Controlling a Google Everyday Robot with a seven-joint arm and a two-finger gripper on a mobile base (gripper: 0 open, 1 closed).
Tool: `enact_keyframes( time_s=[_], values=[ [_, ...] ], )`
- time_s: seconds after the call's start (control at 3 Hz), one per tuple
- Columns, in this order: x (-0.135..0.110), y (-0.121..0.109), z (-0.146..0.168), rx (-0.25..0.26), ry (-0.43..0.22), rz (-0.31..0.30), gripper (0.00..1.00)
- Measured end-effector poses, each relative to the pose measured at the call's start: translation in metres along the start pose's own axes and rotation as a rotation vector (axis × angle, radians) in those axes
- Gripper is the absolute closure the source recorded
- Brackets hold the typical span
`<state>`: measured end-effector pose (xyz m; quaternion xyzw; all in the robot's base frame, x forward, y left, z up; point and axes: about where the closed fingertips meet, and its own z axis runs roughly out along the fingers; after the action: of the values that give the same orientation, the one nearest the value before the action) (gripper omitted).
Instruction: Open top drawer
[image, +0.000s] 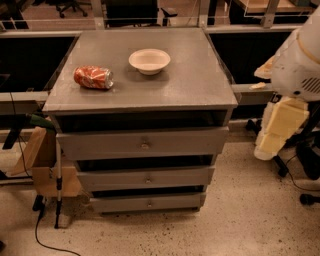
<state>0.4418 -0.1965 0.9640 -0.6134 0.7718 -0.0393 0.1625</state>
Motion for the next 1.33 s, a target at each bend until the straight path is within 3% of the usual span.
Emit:
enact_keyframes(
  time_s=[0.33,1.0,1.33],
  values=[
    [-0.031,0.0,0.045,0.008,-0.006,0.004,0.0],
    [-0.094,-0.034,0.169,0.016,-0.09,0.131,0.0],
    [-0.11,-0.051,0.218,-0.017,-0.111,0.189,0.0]
  ],
)
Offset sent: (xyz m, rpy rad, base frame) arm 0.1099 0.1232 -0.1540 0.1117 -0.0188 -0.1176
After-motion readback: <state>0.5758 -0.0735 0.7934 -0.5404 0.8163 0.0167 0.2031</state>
